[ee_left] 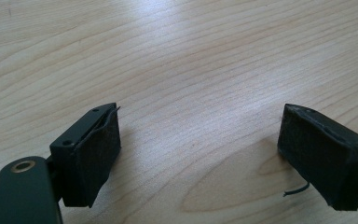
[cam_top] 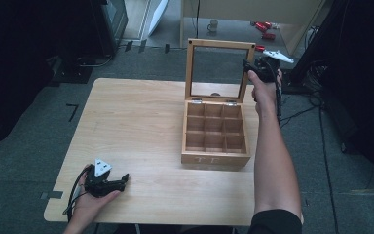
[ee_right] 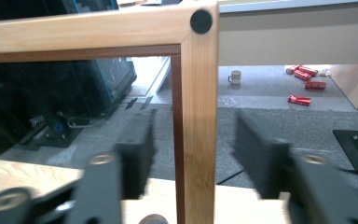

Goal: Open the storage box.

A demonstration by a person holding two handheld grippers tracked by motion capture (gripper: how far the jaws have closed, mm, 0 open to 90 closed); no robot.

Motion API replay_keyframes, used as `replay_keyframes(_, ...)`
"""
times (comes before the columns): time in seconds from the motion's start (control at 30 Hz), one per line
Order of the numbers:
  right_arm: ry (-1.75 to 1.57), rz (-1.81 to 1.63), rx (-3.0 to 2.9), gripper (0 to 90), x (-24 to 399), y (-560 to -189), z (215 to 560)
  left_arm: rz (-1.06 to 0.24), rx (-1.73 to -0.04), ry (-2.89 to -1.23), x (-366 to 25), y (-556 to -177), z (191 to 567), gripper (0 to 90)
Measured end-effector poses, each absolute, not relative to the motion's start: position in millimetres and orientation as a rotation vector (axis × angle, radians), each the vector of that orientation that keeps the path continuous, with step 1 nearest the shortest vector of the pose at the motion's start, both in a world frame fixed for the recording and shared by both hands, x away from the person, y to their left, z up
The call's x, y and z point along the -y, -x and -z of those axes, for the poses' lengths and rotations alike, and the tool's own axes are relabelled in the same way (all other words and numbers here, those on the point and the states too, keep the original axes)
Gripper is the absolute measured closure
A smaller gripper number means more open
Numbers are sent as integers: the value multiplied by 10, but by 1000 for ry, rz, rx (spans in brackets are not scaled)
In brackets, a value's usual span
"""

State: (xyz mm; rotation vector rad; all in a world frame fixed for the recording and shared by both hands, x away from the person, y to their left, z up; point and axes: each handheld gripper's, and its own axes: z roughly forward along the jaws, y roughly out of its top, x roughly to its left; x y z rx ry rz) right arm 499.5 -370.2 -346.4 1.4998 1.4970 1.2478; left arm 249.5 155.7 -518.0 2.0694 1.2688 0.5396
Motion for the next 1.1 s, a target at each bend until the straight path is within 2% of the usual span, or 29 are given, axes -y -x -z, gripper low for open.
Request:
replay_keyframes(0.03, -1506, -1250, -1493, 377, 3708, -4966, 3458, -541, -1267, -2071, -1558, -2496, 5179, 134)
replay_keyframes(0.13, -1525, -1218, -1493, 240, 3713, -4856, 3451, -540, -1265, -2072, -1557, -2497, 5179, 134)
replay_keyframes(0.3, -1505, -1219, -1501, 136, 3763, -4561, 3471, -541, -1266, -2072, -1557, -2495, 5180, 135)
replay_keyframes(0.63, -1491, -1236, -1535, 30, 3897, -3929, 3648, -538, -1263, -2073, -1554, -2498, 5180, 134)
replay_keyframes(1.1, -1405, -1214, -1591, 20, 3903, -3232, 3771, -542, -1267, -2069, -1548, -2499, 5181, 135)
